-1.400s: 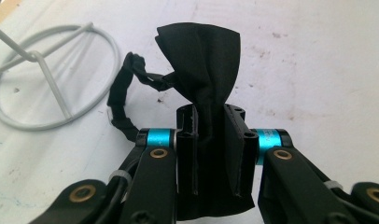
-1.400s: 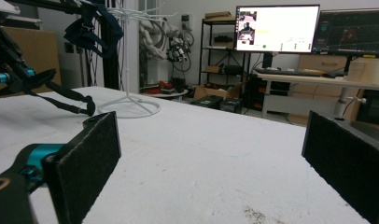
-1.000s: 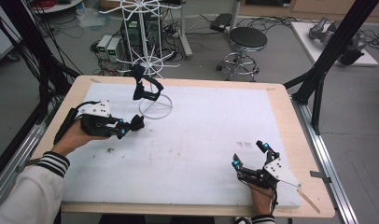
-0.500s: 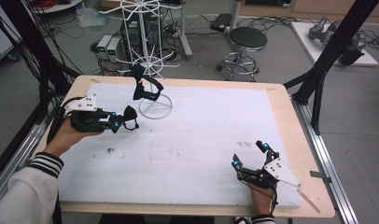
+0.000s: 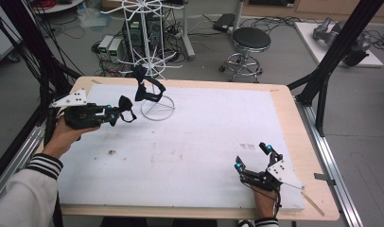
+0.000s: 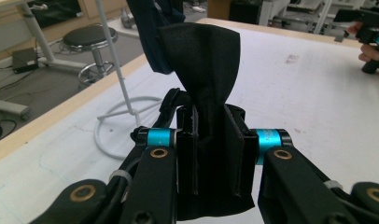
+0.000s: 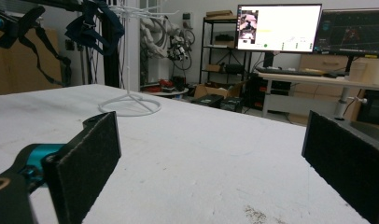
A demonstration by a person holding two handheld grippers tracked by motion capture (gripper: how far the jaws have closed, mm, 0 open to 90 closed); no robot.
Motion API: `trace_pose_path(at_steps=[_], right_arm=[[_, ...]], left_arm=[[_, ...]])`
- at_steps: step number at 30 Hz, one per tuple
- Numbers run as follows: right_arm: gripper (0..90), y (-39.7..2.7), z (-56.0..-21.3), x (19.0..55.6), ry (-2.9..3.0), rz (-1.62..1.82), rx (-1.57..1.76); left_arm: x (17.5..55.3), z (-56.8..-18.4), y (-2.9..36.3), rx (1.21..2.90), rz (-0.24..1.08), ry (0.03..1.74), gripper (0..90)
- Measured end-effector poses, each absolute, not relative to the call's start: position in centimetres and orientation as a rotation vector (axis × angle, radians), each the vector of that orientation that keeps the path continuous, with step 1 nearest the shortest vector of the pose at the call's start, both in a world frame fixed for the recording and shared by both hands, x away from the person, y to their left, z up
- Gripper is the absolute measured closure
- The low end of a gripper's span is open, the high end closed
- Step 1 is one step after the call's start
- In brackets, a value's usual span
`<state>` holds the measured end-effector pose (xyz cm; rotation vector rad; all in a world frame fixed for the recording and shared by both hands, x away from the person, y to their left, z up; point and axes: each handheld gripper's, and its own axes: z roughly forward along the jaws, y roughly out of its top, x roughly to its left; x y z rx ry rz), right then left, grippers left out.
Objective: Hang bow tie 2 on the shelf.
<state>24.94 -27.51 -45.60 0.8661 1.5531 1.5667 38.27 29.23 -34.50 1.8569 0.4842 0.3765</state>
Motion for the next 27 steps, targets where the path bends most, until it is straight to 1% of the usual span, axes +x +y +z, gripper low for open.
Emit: trace_pose_path(at_steps=[5,11,18,27], right_arm=[[3.7,-27.5,-45.6,25.0,1.556,1.570,0.865],[3.7,-27.5,-45.6,25.0,1.556,1.567,0.868],[3.7,-27.5,-45.6,25.0,1.552,1.564,0.867],[3.7,-27.5,-45.6,24.9,1.552,1.564,0.873]], left_arm=[[38.2,-34.0,29.9,1.787,0.433,0.515,76.0],[38.5,-33.4,30.6,1.699,0.465,0.567,76.1],[38.7,-32.3,30.7,1.619,0.532,0.609,76.0],[39.0,-31.5,30.5,1.576,0.573,0.637,76.2]])
